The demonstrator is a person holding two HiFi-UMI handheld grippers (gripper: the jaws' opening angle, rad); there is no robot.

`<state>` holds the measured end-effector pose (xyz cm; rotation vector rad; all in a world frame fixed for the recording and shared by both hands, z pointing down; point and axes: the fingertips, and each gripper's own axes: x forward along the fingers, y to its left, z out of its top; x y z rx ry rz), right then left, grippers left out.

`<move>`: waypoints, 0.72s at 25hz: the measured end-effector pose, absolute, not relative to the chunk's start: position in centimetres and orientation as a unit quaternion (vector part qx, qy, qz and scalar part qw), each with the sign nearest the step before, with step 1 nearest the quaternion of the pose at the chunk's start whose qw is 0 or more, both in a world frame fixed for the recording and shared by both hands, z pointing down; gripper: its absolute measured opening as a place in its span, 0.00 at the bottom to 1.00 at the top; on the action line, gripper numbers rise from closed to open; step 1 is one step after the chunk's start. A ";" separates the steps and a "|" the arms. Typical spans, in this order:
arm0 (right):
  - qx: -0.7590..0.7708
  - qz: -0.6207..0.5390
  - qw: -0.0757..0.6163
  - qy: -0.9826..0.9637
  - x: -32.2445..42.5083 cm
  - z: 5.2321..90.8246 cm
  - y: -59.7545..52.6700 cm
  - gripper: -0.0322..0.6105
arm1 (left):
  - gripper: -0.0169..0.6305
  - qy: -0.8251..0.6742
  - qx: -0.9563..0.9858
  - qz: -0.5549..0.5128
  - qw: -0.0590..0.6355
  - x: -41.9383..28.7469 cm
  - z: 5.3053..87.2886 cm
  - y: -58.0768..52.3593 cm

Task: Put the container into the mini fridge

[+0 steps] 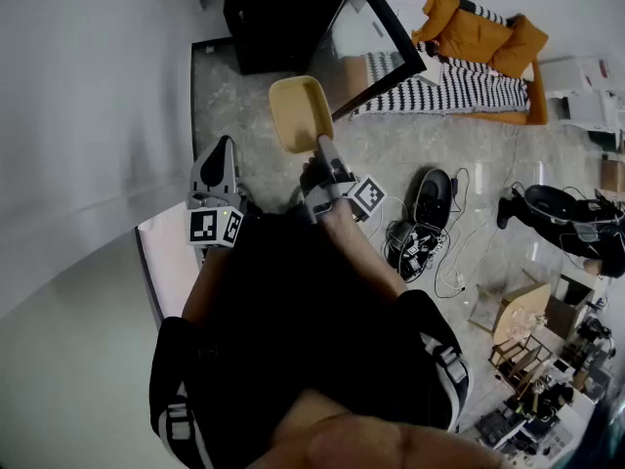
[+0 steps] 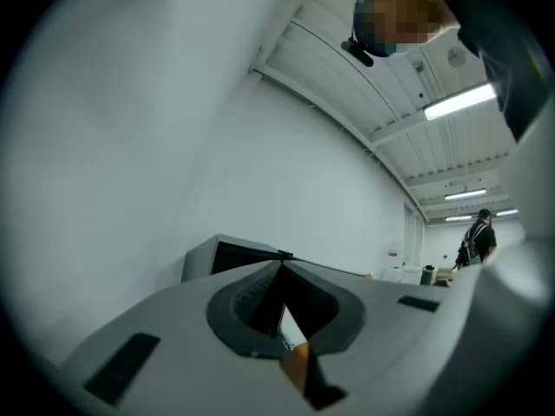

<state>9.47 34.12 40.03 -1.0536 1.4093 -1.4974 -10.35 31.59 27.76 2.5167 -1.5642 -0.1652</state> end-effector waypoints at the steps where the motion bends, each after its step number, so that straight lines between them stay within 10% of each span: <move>1: -0.418 -0.593 0.403 0.558 9.4 40.0 34.2 0.39 | 0.03 -0.525 0.845 -0.055 0.087 -10.4 27.8 31.6; 18: -0.416 -0.569 0.412 0.578 7.4 38.6 32.8 0.39 | 0.03 -0.524 0.845 -0.060 0.093 -13.2 27.8 31.4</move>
